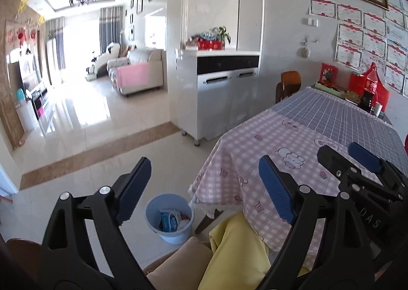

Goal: Collect trash

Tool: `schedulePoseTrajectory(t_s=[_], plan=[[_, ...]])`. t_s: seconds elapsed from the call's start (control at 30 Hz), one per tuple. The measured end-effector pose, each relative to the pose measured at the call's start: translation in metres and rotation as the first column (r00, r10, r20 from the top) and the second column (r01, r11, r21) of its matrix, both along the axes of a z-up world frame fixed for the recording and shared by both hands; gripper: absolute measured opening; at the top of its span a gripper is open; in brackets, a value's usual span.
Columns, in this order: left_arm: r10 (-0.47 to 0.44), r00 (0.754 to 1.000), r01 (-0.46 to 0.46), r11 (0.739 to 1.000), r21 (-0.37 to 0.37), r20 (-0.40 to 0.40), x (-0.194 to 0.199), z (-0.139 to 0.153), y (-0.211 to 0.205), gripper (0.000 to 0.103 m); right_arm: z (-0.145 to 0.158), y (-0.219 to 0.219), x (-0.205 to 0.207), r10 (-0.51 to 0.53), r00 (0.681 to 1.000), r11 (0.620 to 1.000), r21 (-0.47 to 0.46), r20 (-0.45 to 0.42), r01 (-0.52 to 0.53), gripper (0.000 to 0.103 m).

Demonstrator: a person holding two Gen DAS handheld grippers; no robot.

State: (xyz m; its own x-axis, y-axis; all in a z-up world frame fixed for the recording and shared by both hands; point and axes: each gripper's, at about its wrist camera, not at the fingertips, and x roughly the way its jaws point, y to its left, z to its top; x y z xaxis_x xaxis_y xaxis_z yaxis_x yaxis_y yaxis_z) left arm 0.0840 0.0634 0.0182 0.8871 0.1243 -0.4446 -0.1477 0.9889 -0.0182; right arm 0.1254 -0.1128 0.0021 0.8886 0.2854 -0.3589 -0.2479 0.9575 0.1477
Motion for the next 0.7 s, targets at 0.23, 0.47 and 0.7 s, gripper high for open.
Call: schedulePoseTrajectory(t_s=[0.23,0.47,0.7], plan=[[-0.052,0.997,0.052,0.999,-0.003,0.061,-0.019,0.017,-0.02,0.086,0.006,-0.025,-0.027,-0.073,0.996,0.997,0.034,0.045,0.071,0.071],[-0.041,0.993,0.035,0.998,0.055,0.113,-0.035,0.027,-0.031,0.091,0.014,-0.04,-0.052,-0.098,0.989,0.995,0.032,0.114,0.095,0.071],[-0.033,0.99,0.024,0.998,0.064,0.138,-0.043,0.033,-0.034,0.092,0.021,-0.042,-0.062,-0.093,0.985,0.996,0.022,0.146,0.091,0.071]])
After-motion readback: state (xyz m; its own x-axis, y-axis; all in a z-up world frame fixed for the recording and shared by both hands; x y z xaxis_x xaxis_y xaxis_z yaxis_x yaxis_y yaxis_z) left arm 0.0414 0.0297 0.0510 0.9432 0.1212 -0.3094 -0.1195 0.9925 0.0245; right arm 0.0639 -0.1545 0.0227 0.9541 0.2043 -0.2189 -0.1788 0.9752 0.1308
